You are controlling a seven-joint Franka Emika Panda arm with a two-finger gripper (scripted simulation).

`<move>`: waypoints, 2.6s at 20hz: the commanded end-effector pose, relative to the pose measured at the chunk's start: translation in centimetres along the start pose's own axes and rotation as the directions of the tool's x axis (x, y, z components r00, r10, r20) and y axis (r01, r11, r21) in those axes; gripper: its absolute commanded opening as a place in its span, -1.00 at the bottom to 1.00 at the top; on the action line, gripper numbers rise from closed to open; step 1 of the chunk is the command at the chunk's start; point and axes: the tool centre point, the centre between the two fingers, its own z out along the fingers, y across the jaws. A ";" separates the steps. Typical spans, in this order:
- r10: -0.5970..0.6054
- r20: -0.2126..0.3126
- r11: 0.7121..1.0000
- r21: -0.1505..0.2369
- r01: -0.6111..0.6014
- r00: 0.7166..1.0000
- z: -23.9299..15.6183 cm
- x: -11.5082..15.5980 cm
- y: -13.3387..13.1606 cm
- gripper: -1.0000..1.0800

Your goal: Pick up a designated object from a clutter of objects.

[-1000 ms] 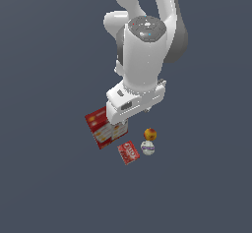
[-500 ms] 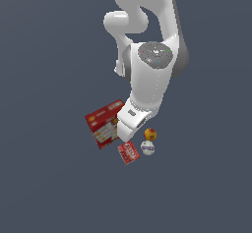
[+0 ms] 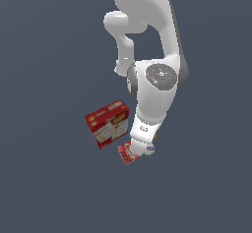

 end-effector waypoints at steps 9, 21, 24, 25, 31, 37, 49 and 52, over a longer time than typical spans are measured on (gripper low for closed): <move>-0.283 -0.013 0.959 -0.004 0.283 0.959 4.0 2.3 0.1 0.92; -0.403 -0.022 0.915 -0.008 0.403 0.915 5.8 3.3 0.0 0.92; -0.400 -0.021 0.917 -0.007 0.399 0.916 5.9 3.3 0.0 0.92; -0.400 -0.021 0.917 -0.007 0.399 0.916 6.0 3.3 0.0 0.92; -0.402 -0.022 0.916 -0.007 0.402 0.915 8.3 3.3 -0.1 0.92; -0.404 -0.022 0.915 -0.007 0.404 0.914 10.7 3.4 -0.1 0.92; -0.404 -0.022 0.915 -0.007 0.404 0.914 10.9 3.5 0.0 -1.00; -0.406 -0.024 0.914 -0.040 0.405 0.914 8.7 4.0 0.9 -1.00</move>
